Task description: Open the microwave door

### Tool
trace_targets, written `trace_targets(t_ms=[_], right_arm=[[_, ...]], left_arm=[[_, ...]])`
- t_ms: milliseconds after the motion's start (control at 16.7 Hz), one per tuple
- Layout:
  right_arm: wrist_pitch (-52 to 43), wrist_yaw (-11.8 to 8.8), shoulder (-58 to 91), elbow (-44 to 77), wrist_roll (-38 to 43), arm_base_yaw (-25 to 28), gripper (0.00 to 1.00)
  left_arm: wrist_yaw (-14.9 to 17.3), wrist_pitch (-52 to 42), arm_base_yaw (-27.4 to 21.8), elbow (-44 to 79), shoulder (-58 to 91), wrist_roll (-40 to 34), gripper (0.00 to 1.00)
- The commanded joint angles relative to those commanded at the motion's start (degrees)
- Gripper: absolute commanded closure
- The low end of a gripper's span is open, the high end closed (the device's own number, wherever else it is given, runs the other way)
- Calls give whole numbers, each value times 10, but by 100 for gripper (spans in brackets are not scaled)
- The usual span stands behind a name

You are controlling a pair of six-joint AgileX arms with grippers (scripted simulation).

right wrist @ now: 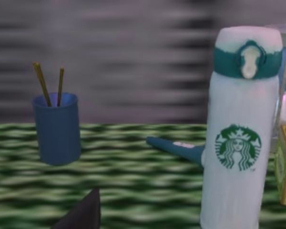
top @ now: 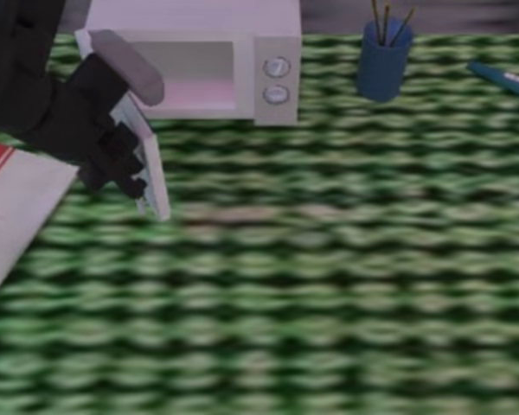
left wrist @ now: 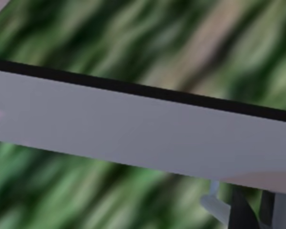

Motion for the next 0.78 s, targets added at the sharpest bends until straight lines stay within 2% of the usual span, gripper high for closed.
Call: trace_targets(t_ms=[420,780], right_arm=[[0,0,0,0,0,0,0],[0,0,0,0,0,0,0]], left_arm=[[2,-1,0,-1,2,1,100],[29,-29,30,4,3,73,100]])
